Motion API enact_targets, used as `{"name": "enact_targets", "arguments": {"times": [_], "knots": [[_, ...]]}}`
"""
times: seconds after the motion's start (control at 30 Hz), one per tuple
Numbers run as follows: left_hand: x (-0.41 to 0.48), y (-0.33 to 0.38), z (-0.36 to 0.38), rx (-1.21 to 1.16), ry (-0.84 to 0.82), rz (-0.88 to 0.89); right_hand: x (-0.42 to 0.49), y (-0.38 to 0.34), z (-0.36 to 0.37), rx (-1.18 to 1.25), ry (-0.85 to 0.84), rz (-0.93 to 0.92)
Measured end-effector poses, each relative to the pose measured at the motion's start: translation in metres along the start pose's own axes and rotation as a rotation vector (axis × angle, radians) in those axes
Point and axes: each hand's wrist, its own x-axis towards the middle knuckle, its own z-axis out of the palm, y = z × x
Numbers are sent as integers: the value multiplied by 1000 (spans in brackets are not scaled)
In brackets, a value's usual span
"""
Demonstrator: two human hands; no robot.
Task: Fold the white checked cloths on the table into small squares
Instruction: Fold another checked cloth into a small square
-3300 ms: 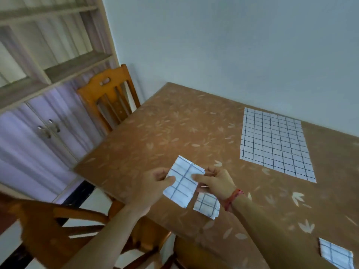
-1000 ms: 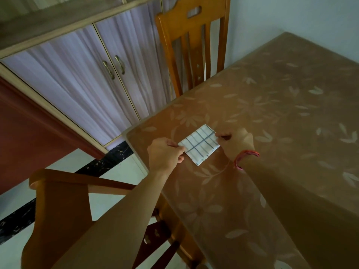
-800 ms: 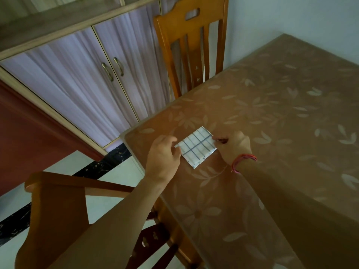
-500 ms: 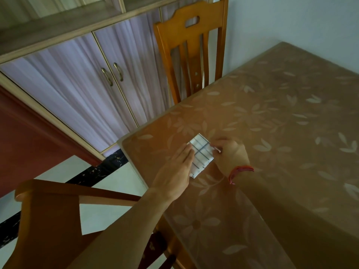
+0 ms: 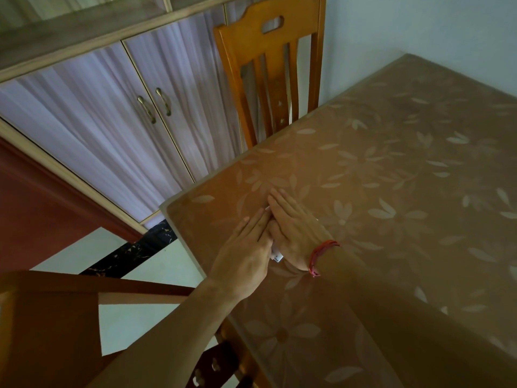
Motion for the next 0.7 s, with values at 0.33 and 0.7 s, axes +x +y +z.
{"name": "enact_targets", "arguments": {"times": [0.33, 0.7], "knots": [[19, 3, -12, -32, -21, -4, -19, 21, 0, -244, 9, 64], [-3, -34, -17, 151, -205, 164, -20, 23, 2, -234, 16, 62]]}}
